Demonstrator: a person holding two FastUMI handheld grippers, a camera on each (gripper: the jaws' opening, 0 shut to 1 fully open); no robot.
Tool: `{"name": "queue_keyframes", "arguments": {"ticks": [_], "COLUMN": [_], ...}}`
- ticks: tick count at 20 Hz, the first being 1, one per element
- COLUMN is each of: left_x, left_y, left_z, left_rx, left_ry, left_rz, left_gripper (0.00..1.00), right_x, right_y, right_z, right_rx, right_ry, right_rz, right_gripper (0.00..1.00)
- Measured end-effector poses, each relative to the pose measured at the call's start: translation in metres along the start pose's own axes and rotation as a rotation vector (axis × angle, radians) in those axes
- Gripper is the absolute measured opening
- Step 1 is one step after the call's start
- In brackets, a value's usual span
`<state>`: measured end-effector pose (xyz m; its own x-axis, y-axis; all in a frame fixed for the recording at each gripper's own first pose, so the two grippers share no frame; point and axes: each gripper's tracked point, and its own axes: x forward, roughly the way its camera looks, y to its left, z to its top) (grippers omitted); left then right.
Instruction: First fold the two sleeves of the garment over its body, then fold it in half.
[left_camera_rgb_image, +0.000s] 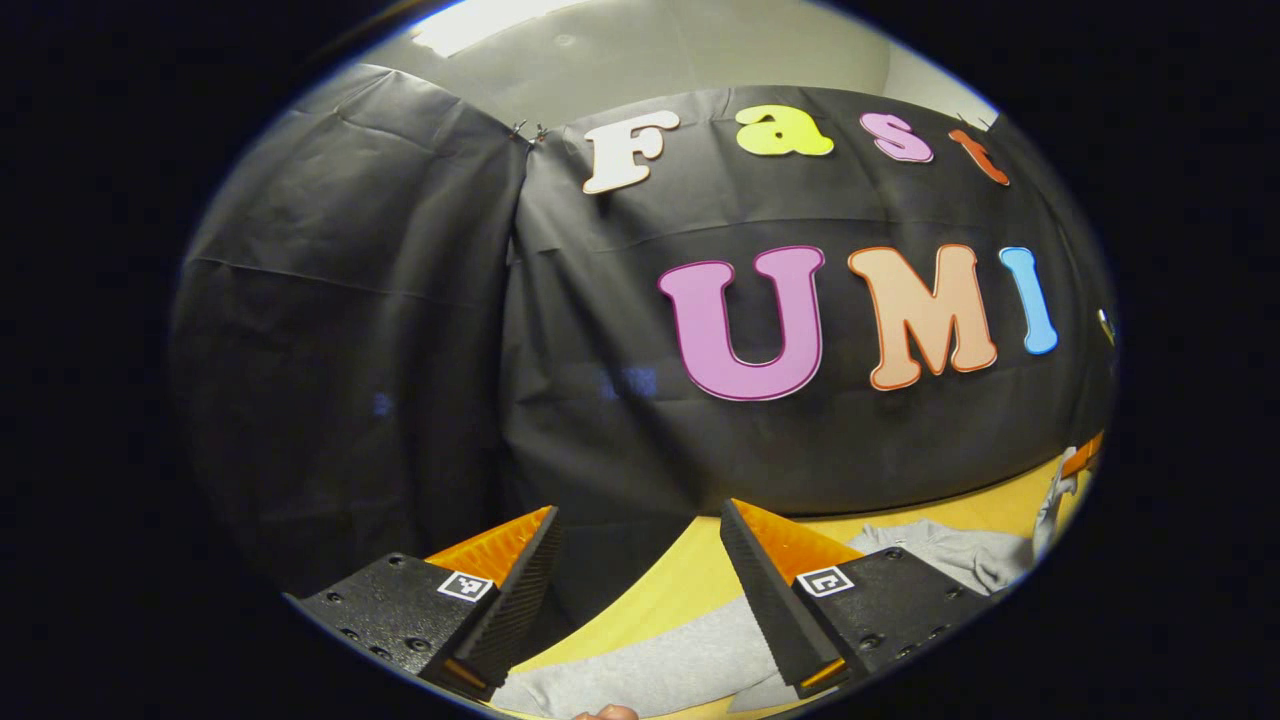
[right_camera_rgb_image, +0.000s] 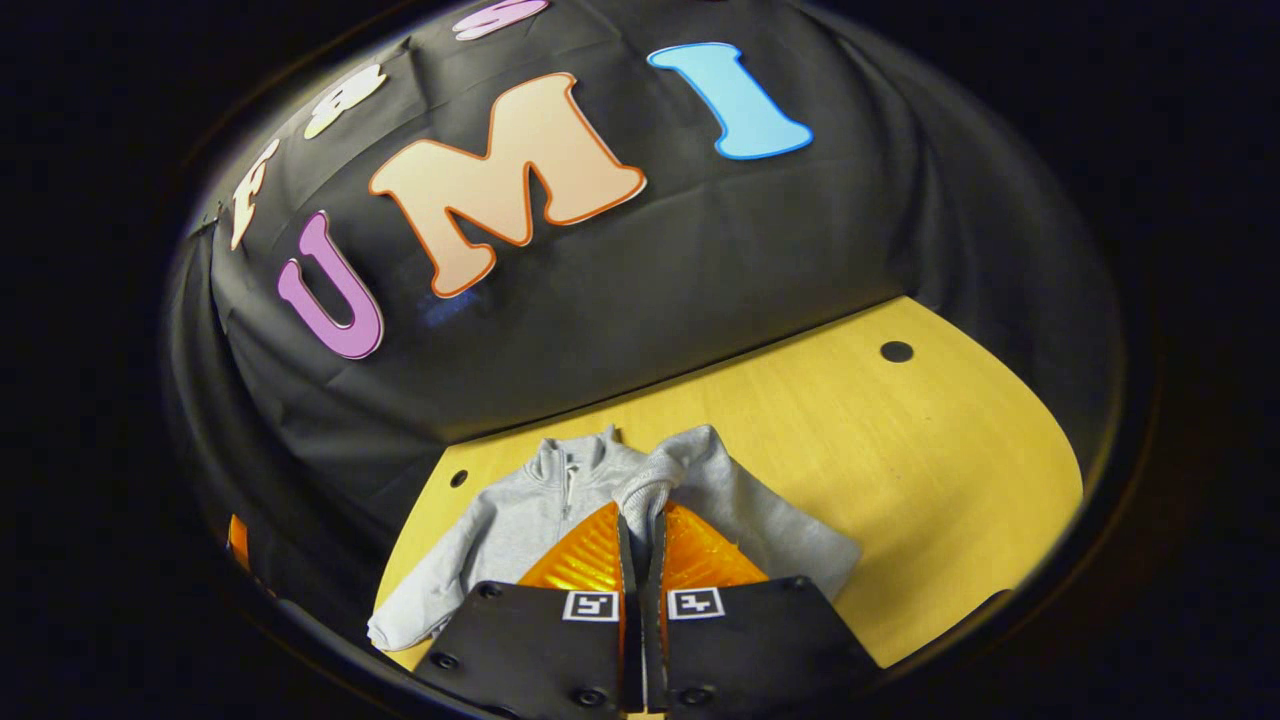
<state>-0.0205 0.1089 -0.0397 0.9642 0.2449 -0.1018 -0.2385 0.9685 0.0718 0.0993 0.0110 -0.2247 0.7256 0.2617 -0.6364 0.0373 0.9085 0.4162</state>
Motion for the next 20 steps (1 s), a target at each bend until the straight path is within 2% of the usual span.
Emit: {"name": "queue_keyframes", "arguments": {"ticks": [1,3,7,8,9,10,14,15,18,20], "left_x": [0.0,0.0,-0.005,-0.007,-0.009,-0.01,-0.018,-0.02,-0.025,-0.031], "left_y": [0.007,0.022,0.053,0.06,0.067,0.075,0.102,0.109,0.125,0.133], "left_z": [-0.001,-0.005,-0.018,-0.02,-0.023,-0.027,-0.038,-0.041,-0.053,-0.059], "left_rx": [0.0,0.003,0.001,0.002,0.005,0.007,0.009,0.01,0.018,0.02], "left_ry": [0.0,0.007,0.038,0.043,0.047,0.051,0.075,0.081,0.103,0.112], "left_rz": [0.011,0.036,0.082,0.092,0.101,0.11,0.144,0.151,0.167,0.173], "left_gripper": [0.97,0.94,0.97,0.91,0.94,0.9,0.94,0.91,0.97,0.94], "right_x": [0.009,0.024,0.051,0.057,0.062,0.067,0.084,0.088,0.104,0.112], "right_y": [0.013,0.036,0.092,0.107,0.12,0.134,0.18,0.187,0.21,0.219], "right_z": [0.0,-0.002,-0.015,-0.02,-0.027,-0.034,-0.064,-0.075,-0.106,-0.13], "right_rx": [-0.003,-0.017,-0.046,-0.06,-0.077,-0.093,-0.134,-0.146,-0.183,-0.208], "right_ry": [0.003,0.01,0.029,0.038,0.044,0.052,0.103,0.12,0.169,0.208], "right_rz": [0.015,0.038,0.105,0.122,0.137,0.15,0.188,0.193,0.206,0.206], "right_gripper": [0.04,0.04,0.04,0.04,0.04,0.04,0.04,0.04,0.04,0.04]}}
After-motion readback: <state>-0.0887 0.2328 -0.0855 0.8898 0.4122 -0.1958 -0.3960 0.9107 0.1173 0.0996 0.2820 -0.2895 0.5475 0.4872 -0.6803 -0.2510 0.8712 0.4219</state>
